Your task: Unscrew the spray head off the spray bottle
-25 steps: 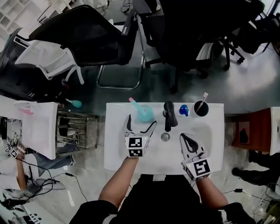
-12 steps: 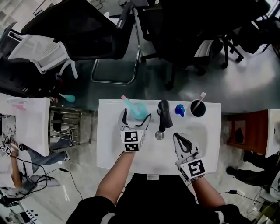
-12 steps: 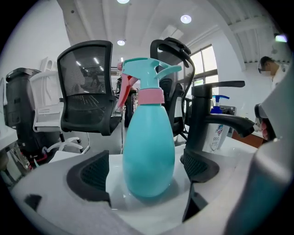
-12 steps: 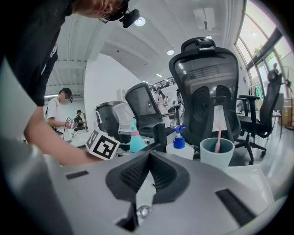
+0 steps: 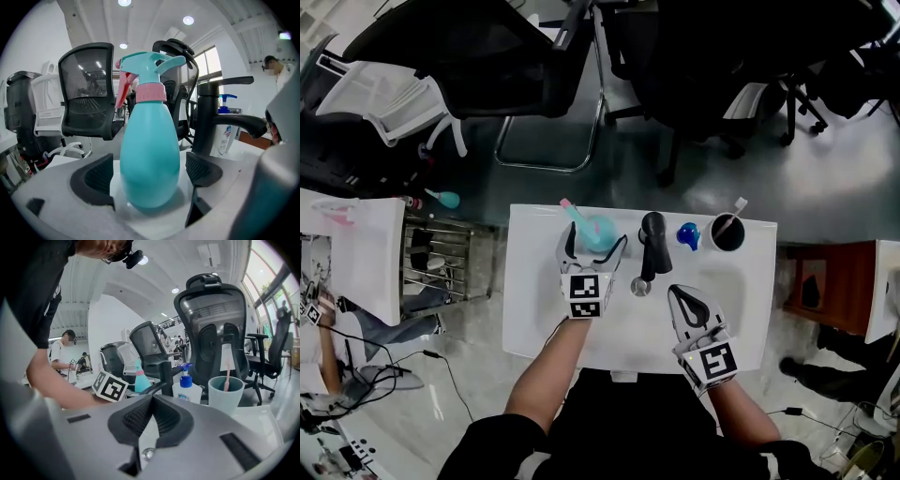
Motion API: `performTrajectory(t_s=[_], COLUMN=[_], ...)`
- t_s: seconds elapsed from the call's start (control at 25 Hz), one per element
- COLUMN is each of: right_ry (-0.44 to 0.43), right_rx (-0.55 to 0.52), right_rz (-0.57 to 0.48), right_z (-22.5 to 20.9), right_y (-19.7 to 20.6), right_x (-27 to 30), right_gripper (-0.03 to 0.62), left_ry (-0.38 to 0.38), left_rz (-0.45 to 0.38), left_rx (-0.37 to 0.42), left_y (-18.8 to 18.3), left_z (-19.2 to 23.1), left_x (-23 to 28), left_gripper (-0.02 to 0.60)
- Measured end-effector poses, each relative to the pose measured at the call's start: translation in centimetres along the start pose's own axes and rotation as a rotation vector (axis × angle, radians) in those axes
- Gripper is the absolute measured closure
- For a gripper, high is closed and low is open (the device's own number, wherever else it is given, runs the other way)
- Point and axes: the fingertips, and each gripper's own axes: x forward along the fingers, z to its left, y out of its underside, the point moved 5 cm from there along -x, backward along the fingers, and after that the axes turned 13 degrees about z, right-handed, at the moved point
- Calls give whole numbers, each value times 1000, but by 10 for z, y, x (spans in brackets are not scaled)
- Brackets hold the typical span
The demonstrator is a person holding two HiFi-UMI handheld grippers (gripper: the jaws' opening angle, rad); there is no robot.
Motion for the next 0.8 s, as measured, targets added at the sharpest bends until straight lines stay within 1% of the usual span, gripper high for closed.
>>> performTrajectory(t_s=[0.08,0.12,0.16,0.2,0.4,0.6,0.8], right_ry=[-2,-2,-1,0,18,-1,1], right_rx=[6,10,15,17,10,18,14], right_rz=[6,8,9,9,2,7,8], right_z=[0,0,0,0,-2,2,3], right_y=[-1,-1,-1,0,10,3,4], right_x=[-1,-1,-1,0,-1,0,0], right_gripper=[588,588,588,588,588,588,588], left_ry=[-7,-12,-16,-20,-19,-10,12], left_rz=[-6,-10,-13,-17,-28,-29,-38], left_rx=[15,21,24,24,37,41,58], left_y=[-1,-1,-1,-1,-2,-2,-2], left_z=[-2,-2,-2,-2,-2,-1,-2], left_x=[0,0,0,0,1,1,2], left_gripper=[94,124,174,179,181,184,187])
